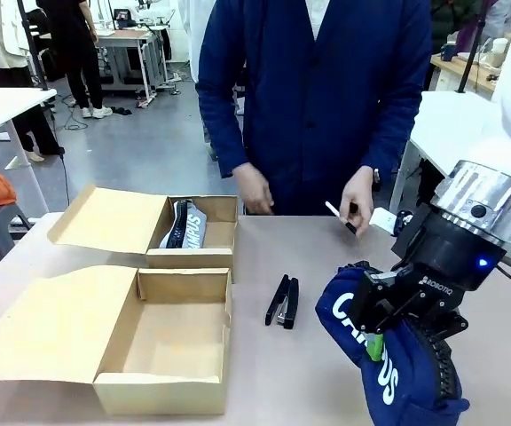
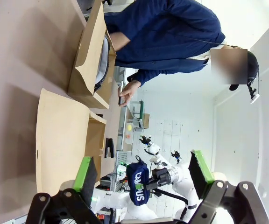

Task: Place items inside the box.
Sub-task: Pick up a Pencil pouch or Stapler and place it inside the Mailer Box closest to the robot.

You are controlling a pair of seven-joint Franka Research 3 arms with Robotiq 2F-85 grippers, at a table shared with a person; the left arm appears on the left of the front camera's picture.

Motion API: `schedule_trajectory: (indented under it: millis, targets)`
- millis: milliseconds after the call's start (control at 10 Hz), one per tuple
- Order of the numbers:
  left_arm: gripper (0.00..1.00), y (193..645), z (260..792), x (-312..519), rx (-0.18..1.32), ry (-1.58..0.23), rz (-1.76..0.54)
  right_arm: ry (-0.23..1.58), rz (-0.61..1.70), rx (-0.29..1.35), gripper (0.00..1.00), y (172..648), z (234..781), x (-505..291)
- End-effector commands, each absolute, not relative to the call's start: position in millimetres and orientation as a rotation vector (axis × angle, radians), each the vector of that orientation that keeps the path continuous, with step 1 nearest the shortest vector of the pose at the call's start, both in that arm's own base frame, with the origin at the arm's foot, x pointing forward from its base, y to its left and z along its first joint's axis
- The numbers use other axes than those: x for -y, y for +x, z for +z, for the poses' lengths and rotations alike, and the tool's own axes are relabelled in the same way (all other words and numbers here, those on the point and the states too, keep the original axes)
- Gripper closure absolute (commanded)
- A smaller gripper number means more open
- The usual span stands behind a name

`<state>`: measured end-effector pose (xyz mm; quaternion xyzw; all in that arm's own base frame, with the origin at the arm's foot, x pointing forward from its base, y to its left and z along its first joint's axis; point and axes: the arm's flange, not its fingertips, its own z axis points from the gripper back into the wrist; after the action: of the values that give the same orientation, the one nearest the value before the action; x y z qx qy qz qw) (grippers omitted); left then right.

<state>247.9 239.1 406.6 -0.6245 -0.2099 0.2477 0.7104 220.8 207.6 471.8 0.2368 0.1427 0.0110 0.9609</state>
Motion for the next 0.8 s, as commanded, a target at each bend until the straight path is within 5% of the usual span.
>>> schedule_trajectory:
  millis: [0, 700]
  targets:
    - [0.0, 246.8, 407.1, -237.0, 0.481, -1.394, 0.53, 0.454, -0.013, -0.274, 0.93, 213.4, 455.0, -203.2]
    - [0.0, 246.8, 407.1, -237.0, 0.481, -1.394, 0.53, 0.463, -0.061, -0.241, 0.93, 232.6, 469.6, -219.5]
